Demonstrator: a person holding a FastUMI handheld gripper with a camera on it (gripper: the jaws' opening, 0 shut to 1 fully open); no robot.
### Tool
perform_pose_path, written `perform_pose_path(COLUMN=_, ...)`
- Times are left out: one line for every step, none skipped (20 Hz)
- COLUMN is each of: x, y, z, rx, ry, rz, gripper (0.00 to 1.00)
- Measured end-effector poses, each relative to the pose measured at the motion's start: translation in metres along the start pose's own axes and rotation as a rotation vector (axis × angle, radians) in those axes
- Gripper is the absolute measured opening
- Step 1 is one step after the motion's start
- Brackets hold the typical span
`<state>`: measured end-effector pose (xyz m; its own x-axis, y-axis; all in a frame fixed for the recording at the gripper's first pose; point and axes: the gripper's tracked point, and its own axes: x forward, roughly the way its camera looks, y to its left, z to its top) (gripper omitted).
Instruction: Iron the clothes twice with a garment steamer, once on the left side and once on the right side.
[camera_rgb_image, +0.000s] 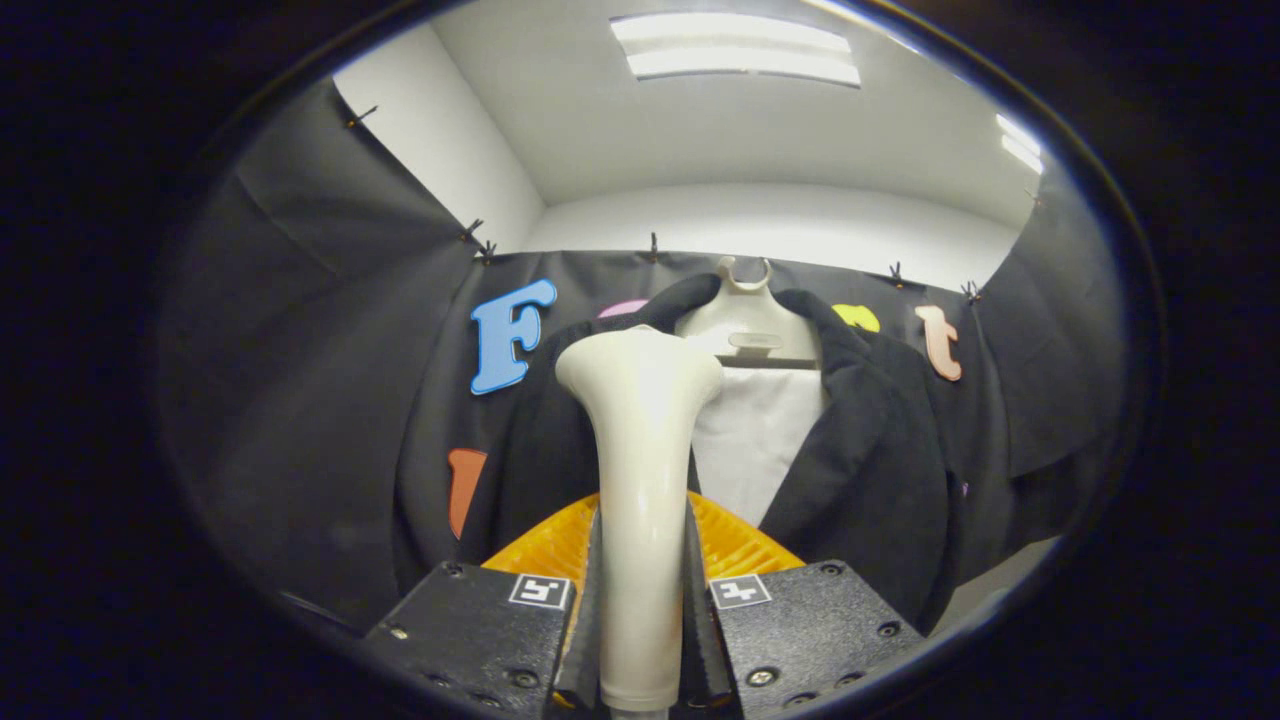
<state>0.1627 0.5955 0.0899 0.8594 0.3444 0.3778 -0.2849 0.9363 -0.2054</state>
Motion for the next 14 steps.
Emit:
perform_pose_path(x=-0.004, y=0.0, z=-0.007, rx=0.014, ry=0.02, rz=0.007, gripper=0.37)
perform_pose_path(x=-0.01, y=0.0, z=-0.014, rx=0.03, ry=0.04, rz=0.014, gripper=0.37)
perform_pose_path(x=-0.015, y=-0.001, z=-0.02, rx=0.038, ry=0.059, rz=0.013, gripper=0.37)
perform_pose_path(x=-0.018, y=-0.003, z=-0.026, rx=0.036, ry=0.077, rz=0.01, gripper=0.37)
perform_pose_path(x=-0.022, y=-0.003, z=-0.03, rx=0.036, ry=0.09, rz=0.01, gripper=0.37)
perform_pose_path(x=-0.026, y=-0.003, z=-0.035, rx=0.036, ry=0.103, rz=0.013, gripper=0.37)
perform_pose_path(x=-0.03, y=-0.003, z=-0.039, rx=0.037, ry=0.114, rz=0.018, gripper=0.37)
perform_pose_path(x=-0.034, y=-0.002, z=-0.043, rx=0.038, ry=0.126, rz=0.02, gripper=0.37)
perform_pose_path(x=-0.038, y=-0.003, z=-0.047, rx=0.042, ry=0.139, rz=0.023, gripper=0.37)
perform_pose_path(x=-0.041, y=-0.003, z=-0.053, rx=0.054, ry=0.16, rz=0.029, gripper=0.37)
perform_pose_path(x=-0.045, y=-0.001, z=-0.059, rx=0.07, ry=0.181, rz=0.038, gripper=0.37)
perform_pose_path(x=-0.048, y=0.0, z=-0.064, rx=0.077, ry=0.203, rz=0.041, gripper=0.37)
perform_pose_path(x=-0.052, y=0.0, z=-0.069, rx=0.079, ry=0.222, rz=0.042, gripper=0.37)
perform_pose_path(x=-0.056, y=0.0, z=-0.073, rx=0.084, ry=0.235, rz=0.043, gripper=0.37)
